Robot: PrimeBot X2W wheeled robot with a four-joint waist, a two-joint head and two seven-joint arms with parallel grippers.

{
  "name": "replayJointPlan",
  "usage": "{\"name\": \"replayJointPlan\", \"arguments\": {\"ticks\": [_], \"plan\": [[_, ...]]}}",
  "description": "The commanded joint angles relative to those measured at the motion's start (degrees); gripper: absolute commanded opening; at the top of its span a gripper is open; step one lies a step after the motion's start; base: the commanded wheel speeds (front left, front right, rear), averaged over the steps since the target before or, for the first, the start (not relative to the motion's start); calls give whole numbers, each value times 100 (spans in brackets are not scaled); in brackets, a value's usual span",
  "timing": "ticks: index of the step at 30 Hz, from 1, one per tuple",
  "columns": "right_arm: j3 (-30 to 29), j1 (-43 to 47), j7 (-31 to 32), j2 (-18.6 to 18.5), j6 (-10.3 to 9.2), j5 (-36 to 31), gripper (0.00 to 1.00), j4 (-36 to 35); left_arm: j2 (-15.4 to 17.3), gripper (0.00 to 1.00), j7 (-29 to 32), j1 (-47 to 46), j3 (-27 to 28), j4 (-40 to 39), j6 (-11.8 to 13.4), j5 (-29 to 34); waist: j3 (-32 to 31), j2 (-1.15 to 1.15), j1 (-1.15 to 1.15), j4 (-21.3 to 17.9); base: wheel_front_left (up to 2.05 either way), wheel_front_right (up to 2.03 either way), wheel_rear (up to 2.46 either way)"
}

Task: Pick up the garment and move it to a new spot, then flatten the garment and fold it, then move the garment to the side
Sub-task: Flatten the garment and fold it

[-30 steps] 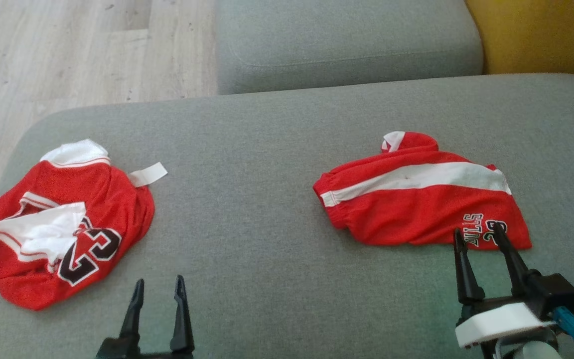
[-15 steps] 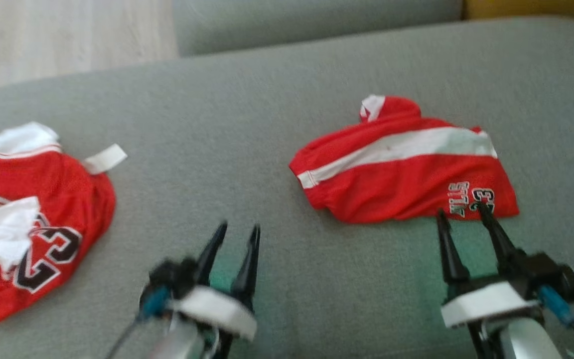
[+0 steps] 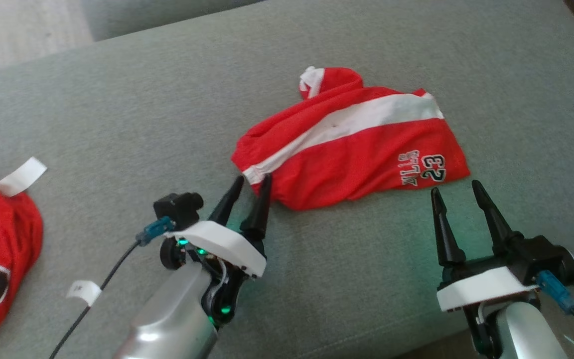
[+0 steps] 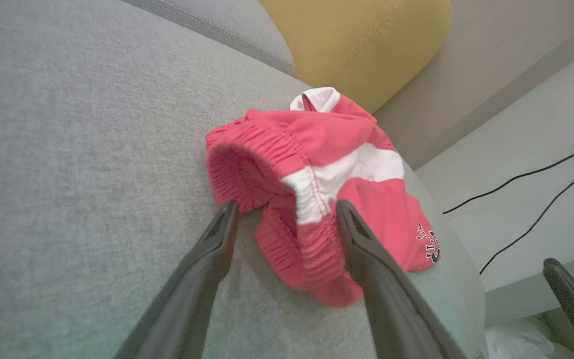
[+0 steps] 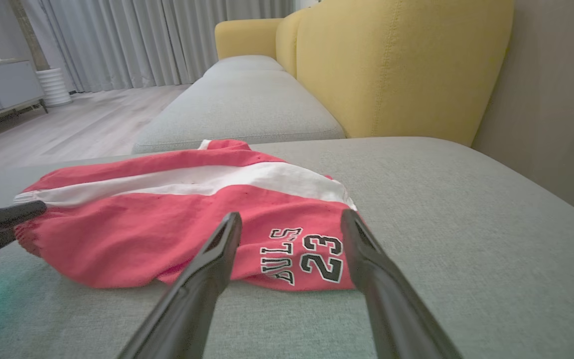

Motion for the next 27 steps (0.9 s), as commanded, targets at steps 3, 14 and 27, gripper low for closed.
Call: {"name": "replayJointPlan", "arguments": {"ticks": [3, 14, 27], "plan": [[106, -165, -52, -31, -4, 52, 100, -191, 63, 74, -315, -344, 57, 7, -32, -46, 59, 0, -1, -160, 0, 0, 0], [-56, 38, -52, -31, -4, -20, 100, -168, 272, 0, -620, 211, -120, -662, -33, -68, -230, 0, -1, 174, 0, 0, 0], [56, -86, -52, -31, -4, 406, 100, 349, 1208, 0, -623, 1229, 74, -1655, -34, 300, -437, 0, -1, 1371, 0, 0, 0]]}}
